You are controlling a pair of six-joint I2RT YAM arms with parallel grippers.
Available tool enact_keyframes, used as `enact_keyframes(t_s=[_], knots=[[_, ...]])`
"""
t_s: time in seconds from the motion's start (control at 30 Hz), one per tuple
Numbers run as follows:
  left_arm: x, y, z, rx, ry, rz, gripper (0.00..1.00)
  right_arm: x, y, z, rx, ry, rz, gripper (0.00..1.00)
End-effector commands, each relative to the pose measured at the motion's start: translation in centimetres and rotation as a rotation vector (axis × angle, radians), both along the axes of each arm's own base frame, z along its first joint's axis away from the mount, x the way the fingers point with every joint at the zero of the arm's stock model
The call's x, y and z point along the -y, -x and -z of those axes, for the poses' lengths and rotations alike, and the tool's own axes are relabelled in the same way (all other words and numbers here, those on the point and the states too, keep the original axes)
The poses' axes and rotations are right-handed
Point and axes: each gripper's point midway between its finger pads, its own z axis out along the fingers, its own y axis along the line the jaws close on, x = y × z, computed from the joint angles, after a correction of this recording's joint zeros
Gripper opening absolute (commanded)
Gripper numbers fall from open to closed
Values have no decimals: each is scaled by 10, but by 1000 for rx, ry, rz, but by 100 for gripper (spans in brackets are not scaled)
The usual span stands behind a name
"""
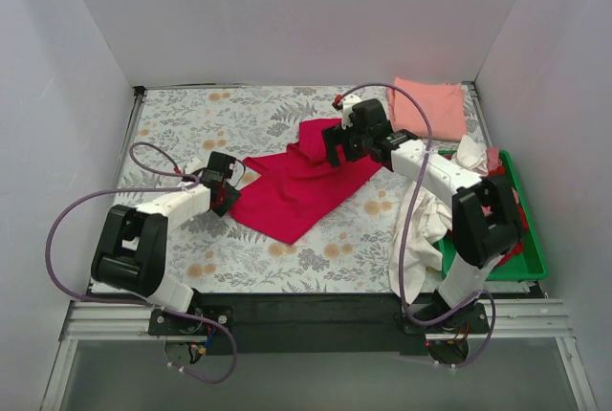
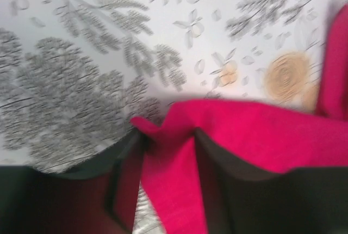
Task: Fold and stack the t-shirts
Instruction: Flatten the tshirt out
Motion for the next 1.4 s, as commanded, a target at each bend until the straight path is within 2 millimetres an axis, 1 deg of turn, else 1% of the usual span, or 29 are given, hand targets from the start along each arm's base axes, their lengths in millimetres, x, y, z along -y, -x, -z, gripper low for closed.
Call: enact_keyframes(t_s=[0.0,0.03,0.07,0.1,0.13,0.17,0.2,0.23,0.27,0.3,0.33,0.37,0.4,0.43,0.5,0.53,0.6,0.63,0.77,0.87,0.9,0.97,1.0,1.07,1.1,1.17,1.2,1.27,1.37], knots=[[-5,3,21,-77,-35,14,26,-27,-37,-34,127,-23,-23,98],[-6,1,21,-79,-43,9,4,-26,-56,-34,156,19,37,98],[-6,2,27,-93,-47,8,0,-29,-67,-36,175,34,61,98],[-6,0,27,-91,-54,20,0,-34,-74,-35,199,70,61,98],[-5,-2,27,-82,-51,24,0,-33,-87,-14,192,134,96,98],[-7,-4,24,-71,-60,22,0,-44,-104,-34,244,116,110,98],[-7,-7,23,-61,-62,17,0,-51,-112,-30,251,127,118,97],[-7,-7,21,-56,-63,21,0,-55,-124,-6,236,167,148,97],[-7,-9,19,-44,-64,22,0,-67,-140,-25,282,138,166,97],[-7,-11,15,-28,-63,25,0,-77,-149,-27,302,131,164,97],[-7,-12,13,-21,-63,25,0,-83,-159,3,283,168,171,96],[-7,-12,13,-20,-64,28,0,-88,-166,9,296,180,165,96],[-7,-11,12,-15,-61,32,0,-101,-181,-15,355,140,170,96],[-7,-12,11,-9,-59,33,0,-105,-189,15,337,168,171,96],[-8,-10,11,-6,-64,37,0,-115,-200,13,380,163,159,95],[-8,-10,10,0,-62,37,0,-117,-205,26,392,165,161,94],[-8,-9,9,5,-64,40,0,-118,-207,35,395,166,160,92],[-8,-10,7,11,-63,38,0,-118,-205,47,382,176,158,91],[-5,-12,5,24,-47,52,0,-109,-201,67,355,217,168,84],[-2,-12,4,38,-32,58,0,-99,-201,70,362,257,198,70],[-2,-13,3,46,-32,60,0,-97,-202,70,365,266,206,59],[-3,-13,3,51,-35,59,0,-91,-203,71,375,296,216,51],[-4,-13,2,53,-38,58,0,-89,-203,72,376,310,222,41],[-6,-14,-1,63,-48,52,0,-82,-203,71,379,334,245,33],[-6,-14,-3,72,-47,51,0,-81,-203,65,386,329,250,23],[-5,-16,-6,81,-42,51,0,-79,-203,60,390,325,259,13],[-4,-18,-9,90,-40,52,0,-80,-203,49,401,313,264,2],[-5,-20,-12,100,-34,40,0,-80,-204,38,416,298,281,1],[2,-24,-26,146,7,42,0,-75,-206,5,461,270,318,1]])
